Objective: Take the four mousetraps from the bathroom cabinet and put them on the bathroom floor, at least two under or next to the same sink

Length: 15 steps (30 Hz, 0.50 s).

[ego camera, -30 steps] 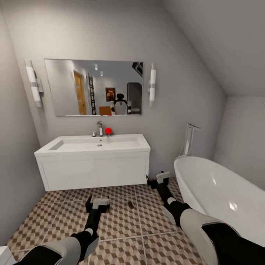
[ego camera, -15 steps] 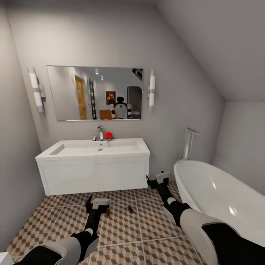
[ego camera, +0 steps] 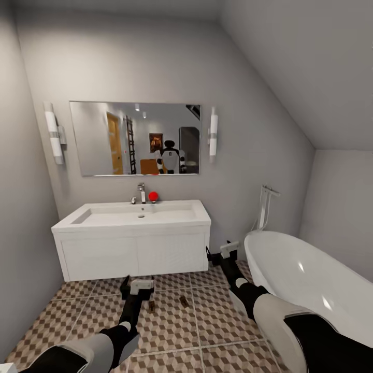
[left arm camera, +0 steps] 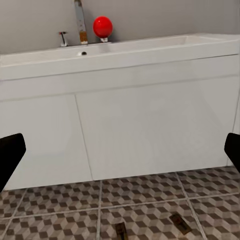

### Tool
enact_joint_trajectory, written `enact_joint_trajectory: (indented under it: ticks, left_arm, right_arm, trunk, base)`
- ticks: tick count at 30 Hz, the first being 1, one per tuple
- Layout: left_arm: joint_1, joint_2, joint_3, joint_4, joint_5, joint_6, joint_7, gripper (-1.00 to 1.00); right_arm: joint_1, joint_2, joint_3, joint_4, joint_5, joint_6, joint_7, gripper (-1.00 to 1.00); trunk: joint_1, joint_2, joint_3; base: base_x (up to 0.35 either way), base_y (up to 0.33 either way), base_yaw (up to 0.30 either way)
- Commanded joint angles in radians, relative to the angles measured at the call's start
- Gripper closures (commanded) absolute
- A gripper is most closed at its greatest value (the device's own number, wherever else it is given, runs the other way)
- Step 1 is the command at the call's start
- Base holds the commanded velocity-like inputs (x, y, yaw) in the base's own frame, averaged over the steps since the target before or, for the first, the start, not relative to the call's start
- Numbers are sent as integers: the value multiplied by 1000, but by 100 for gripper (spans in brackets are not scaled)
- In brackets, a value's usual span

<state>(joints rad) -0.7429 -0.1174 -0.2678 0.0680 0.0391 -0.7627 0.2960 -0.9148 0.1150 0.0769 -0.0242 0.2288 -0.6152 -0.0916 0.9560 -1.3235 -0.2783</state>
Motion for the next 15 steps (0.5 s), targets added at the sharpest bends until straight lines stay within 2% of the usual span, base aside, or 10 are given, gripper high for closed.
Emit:
enact_joint_trajectory:
  ticks: [1, 15]
  left_arm:
    - [-1, -1, -8, 4, 4, -5, 5, -100]
    - [0, -1, -8, 4, 4, -5, 5, -100]
  right_arm:
    - [-1, 0, 7, 1, 4, -1, -10, -100]
    - [-1, 1, 7, 1, 4, -1, -10, -100]
  trunk:
    - [-4, 6, 4]
    - [-58, 104, 70]
  base:
    - [0, 0, 0]
    - [0, 0, 0]
